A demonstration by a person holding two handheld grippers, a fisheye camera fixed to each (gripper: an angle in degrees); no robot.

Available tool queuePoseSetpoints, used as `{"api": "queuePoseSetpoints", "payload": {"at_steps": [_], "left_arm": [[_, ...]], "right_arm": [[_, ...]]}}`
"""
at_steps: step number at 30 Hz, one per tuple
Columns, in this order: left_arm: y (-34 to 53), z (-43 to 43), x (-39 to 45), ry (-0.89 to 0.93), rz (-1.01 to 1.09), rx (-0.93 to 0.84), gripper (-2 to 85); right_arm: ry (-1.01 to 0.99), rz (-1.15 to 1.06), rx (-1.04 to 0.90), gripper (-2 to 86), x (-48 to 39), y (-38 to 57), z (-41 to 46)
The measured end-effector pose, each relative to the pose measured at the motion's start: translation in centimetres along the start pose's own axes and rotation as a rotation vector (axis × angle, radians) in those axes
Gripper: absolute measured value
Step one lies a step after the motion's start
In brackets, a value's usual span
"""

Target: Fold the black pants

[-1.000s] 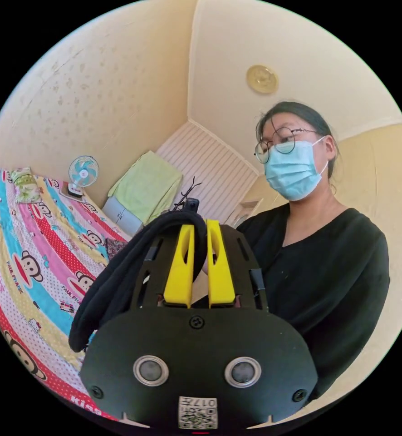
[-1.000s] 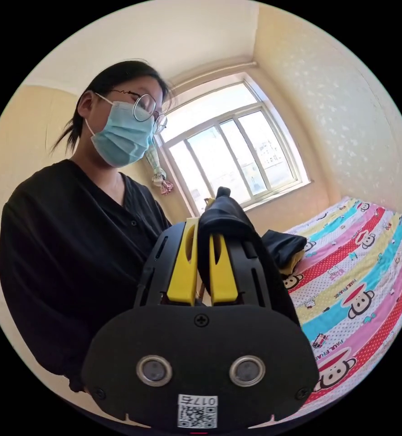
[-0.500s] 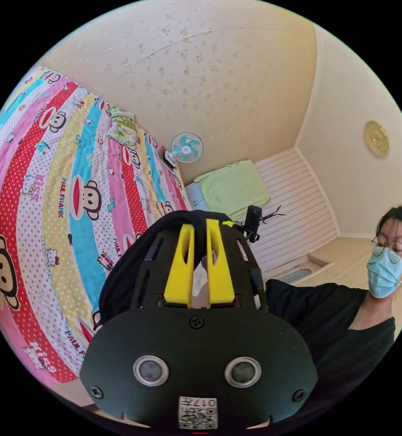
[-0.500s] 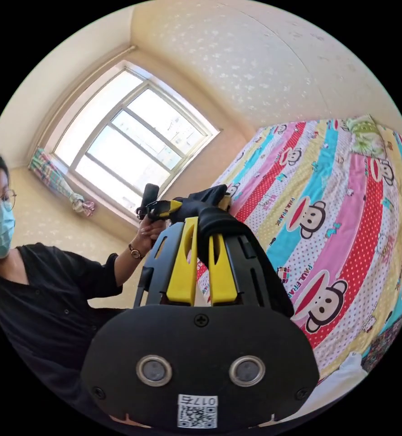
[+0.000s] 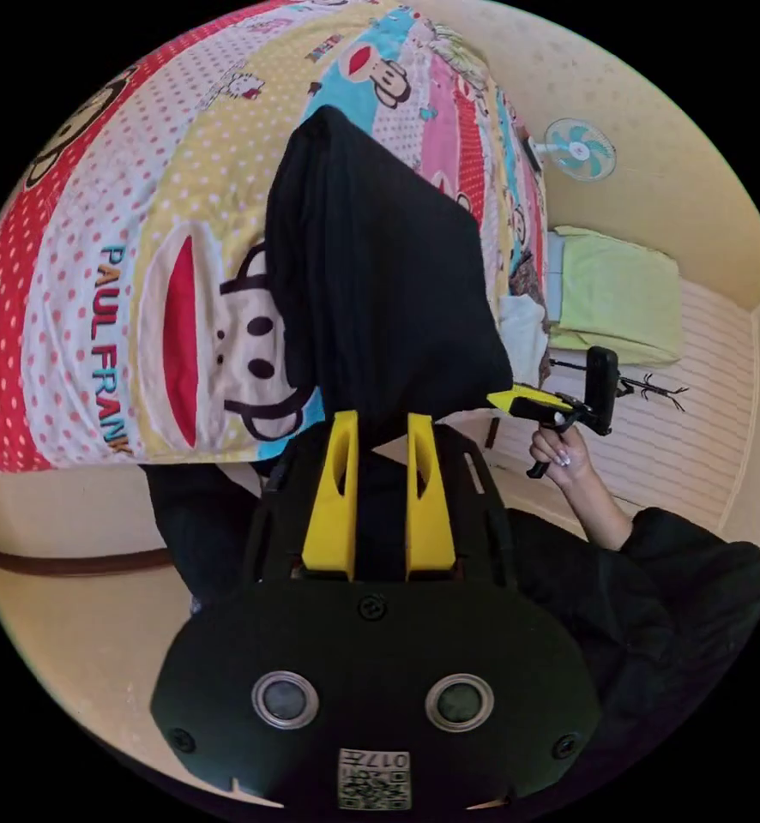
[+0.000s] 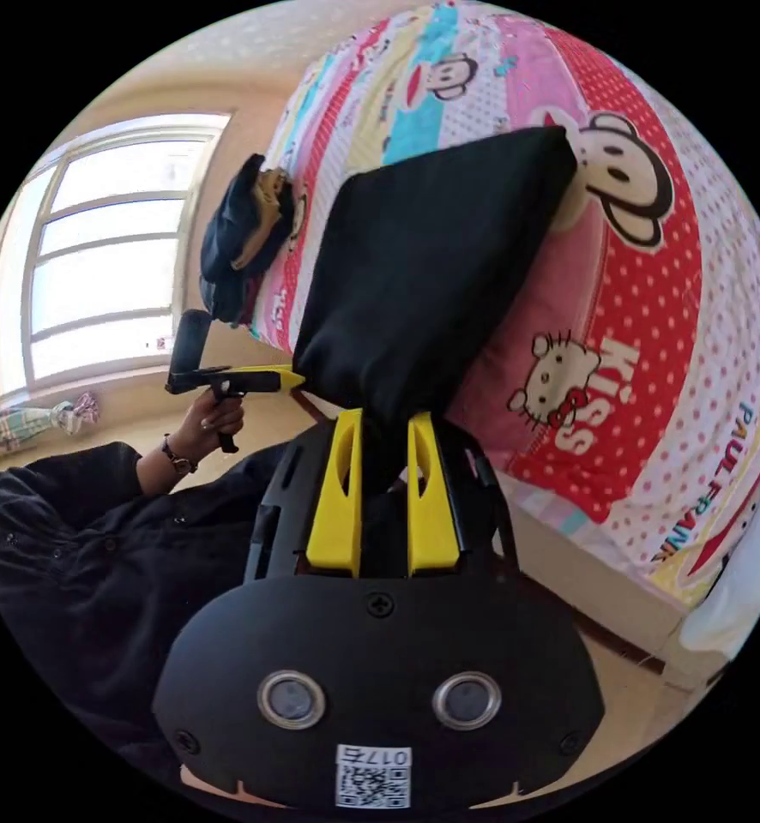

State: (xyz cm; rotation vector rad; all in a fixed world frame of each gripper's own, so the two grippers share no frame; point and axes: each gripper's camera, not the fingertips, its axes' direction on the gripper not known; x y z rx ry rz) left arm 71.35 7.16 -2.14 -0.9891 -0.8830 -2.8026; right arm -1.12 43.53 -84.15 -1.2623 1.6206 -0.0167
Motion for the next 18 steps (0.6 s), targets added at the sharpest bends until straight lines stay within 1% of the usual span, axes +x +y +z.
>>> {"api": "queuePoseSetpoints", "payload": {"at_steps": [2,3,6,8,9,12,15,17,18], "left_arm": [[0.4,-0.6,-1.8,0.04,-0.034,0.02,13.1],[0.3,-2.0,-2.9,0.087,-0.051,0.075,13.6],[-1.5,-6.1,-4.7,0.172,-0.053,0.231,15.4],[-3.6,-7.7,-5.2,0.174,-0.031,0.289,16.3],[-5.3,-8.1,-5.6,0.16,-0.02,0.309,17.1],[-9.8,-6.9,-7.8,0.164,-0.051,0.29,20.2],[-12.1,-3.2,-10.0,0.208,-0.105,0.191,20.4],[-10.8,-3.0,-10.1,0.171,-0.11,0.264,18.9],[-9.9,-2.6,-9.8,0.172,-0.094,0.254,18.0]], "right_arm": [[0.006,0.049,-0.025,13.1,1.1,0.1,0.2],[-0.008,0.06,-0.008,13.8,1.4,0.0,-0.2],[-0.095,0.126,0.12,16.9,3.1,-1.9,-2.7],[-0.133,0.167,0.21,18.1,4.7,-4.4,-3.6],[-0.14,0.177,0.223,18.3,5.1,-5.1,-3.5],[-0.193,0.247,0.219,19.4,7.4,-8.7,-1.1],[-0.286,0.284,0.18,19.5,8.2,-10.6,3.1],[-0.282,0.293,0.212,18.5,7.0,-10.4,5.6],[-0.262,0.295,0.24,18.2,6.6,-10.2,5.7]]}}
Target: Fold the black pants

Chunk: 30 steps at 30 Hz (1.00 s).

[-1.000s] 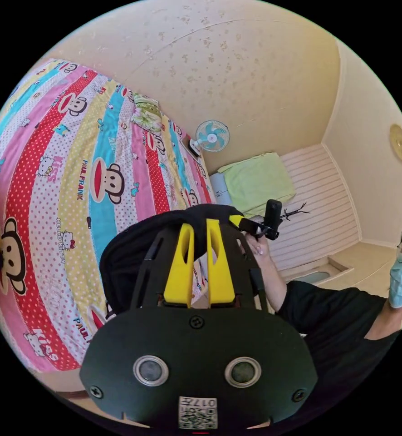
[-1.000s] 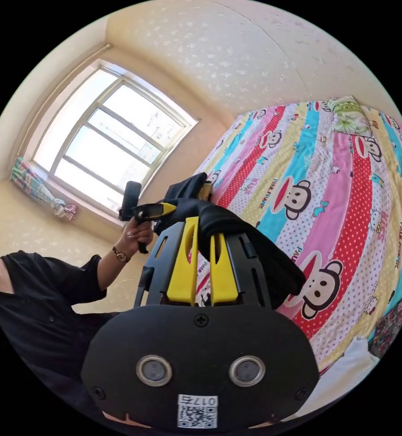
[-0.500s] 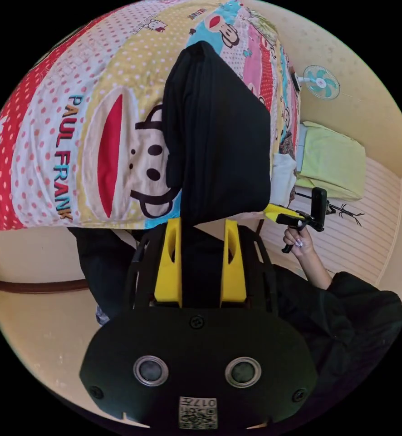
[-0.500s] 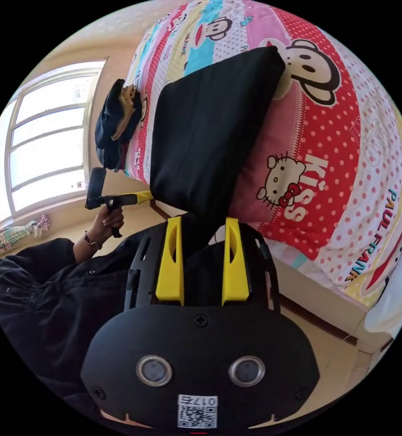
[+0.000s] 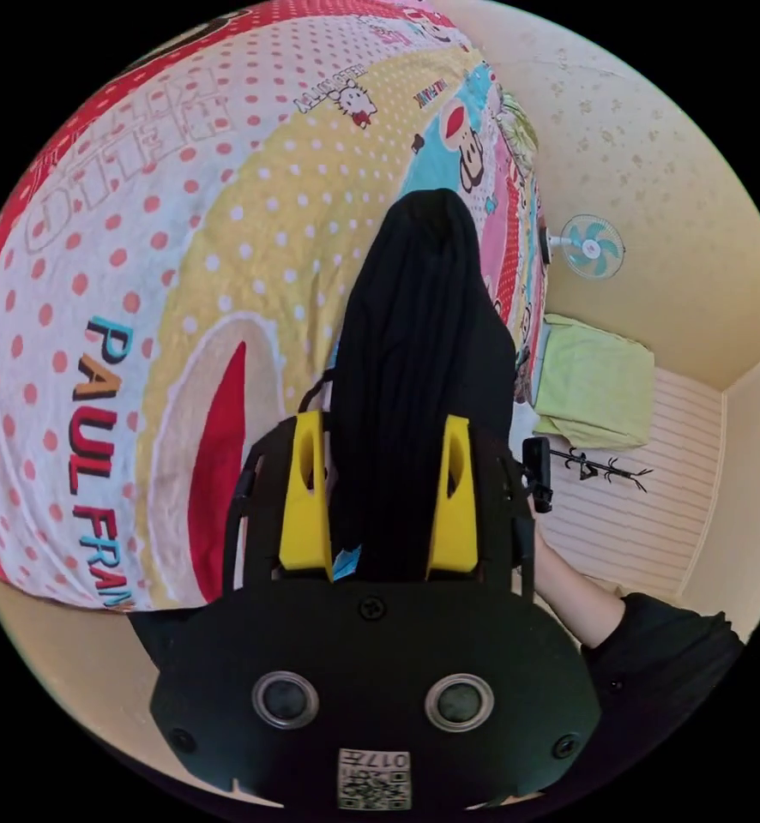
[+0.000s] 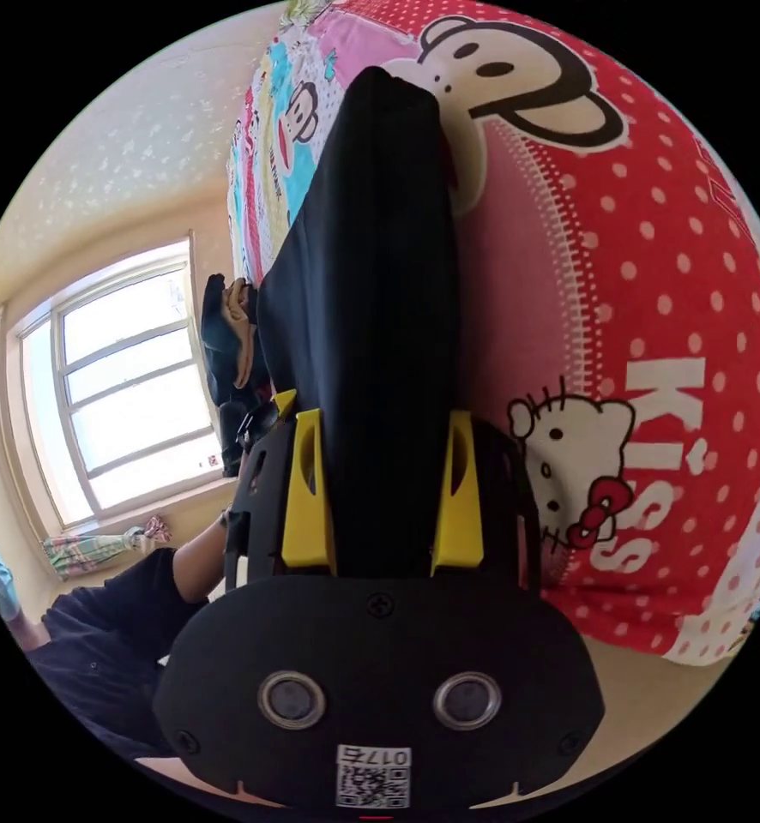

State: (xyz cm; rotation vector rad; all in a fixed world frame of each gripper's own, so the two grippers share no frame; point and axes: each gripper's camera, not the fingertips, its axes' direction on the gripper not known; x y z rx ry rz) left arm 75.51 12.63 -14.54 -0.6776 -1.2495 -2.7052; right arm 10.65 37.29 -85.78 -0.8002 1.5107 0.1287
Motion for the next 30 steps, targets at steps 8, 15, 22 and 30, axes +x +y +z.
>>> {"api": "queuePoseSetpoints", "payload": {"at_steps": [8,15,22,30], "left_arm": [[5.8,-1.4,3.3,-0.097,0.002,-0.231,12.2],[9.3,-5.3,12.3,0.12,0.089,-0.387,11.0],[7.4,-5.7,28.3,0.156,0.328,-0.37,11.1],[2.7,5.3,25.2,-0.216,0.113,-0.613,6.0]], "right_arm": [[-0.084,-0.06,-0.212,12.1,-1.7,2.6,0.8],[-0.155,-0.175,-0.203,10.9,-6.5,5.6,-6.5],[-0.077,-0.365,-0.005,11.0,-13.0,5.2,-18.5],[0.261,0.17,-0.097,15.4,-0.2,0.2,-20.9]]}}
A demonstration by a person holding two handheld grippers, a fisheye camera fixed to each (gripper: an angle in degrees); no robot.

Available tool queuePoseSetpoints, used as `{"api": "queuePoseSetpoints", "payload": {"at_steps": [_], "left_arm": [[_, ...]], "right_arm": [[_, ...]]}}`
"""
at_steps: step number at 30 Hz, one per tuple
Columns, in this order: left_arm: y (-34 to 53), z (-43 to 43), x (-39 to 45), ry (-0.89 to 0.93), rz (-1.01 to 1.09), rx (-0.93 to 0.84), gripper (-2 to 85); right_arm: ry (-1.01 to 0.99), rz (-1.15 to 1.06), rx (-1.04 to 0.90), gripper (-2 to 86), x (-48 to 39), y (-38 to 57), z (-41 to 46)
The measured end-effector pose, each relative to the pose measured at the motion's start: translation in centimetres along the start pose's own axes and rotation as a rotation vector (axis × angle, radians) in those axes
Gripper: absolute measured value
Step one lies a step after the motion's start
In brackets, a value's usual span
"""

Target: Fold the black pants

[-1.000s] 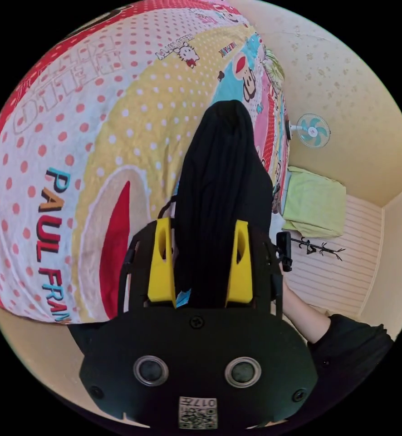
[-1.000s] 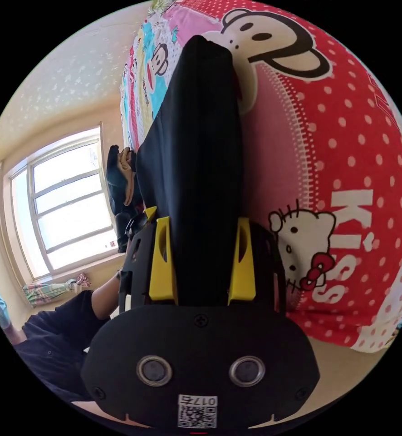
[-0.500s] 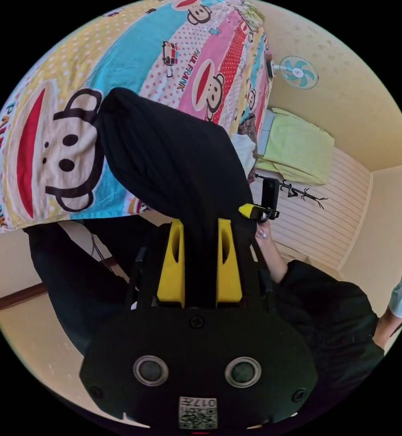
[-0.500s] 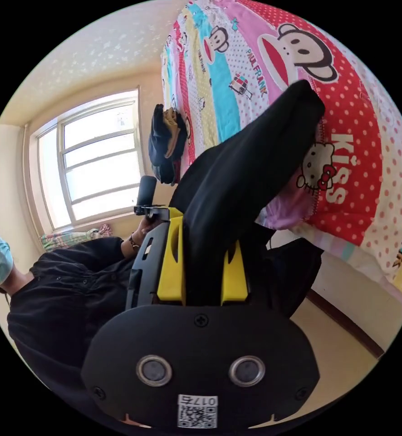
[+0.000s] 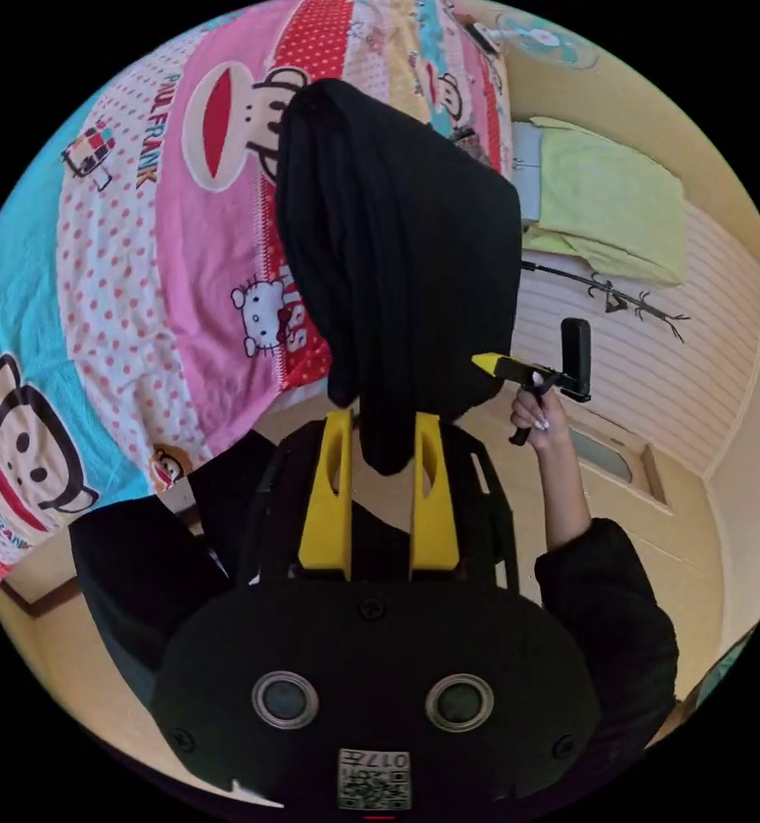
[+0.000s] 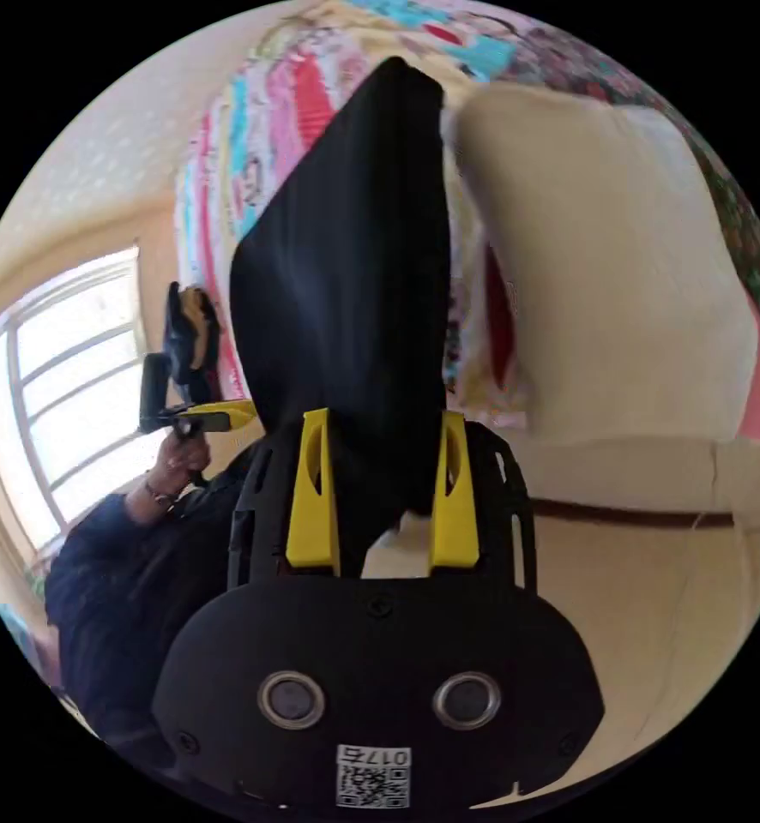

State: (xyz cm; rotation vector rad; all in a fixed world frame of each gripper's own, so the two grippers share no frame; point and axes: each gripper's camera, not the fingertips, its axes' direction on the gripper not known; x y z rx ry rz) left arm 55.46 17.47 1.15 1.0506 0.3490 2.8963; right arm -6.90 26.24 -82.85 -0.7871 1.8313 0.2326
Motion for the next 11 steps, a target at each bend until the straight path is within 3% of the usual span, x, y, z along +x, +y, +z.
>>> {"api": "queuePoseSetpoints", "payload": {"at_steps": [3,6,11], "left_arm": [[3.1,-3.1,-9.9,0.012,-0.324,0.023,1.6],[11.1,-10.3,-19.7,0.127,-0.511,0.252,0.1],[30.3,-19.2,-31.5,0.042,-0.913,0.461,-0.4]], "right_arm": [[-0.045,0.233,-0.127,11.8,6.2,1.7,4.5],[-0.15,0.403,-0.263,4.5,9.6,6.1,10.2],[-0.148,0.567,-0.746,1.2,8.1,15.0,22.8]]}}
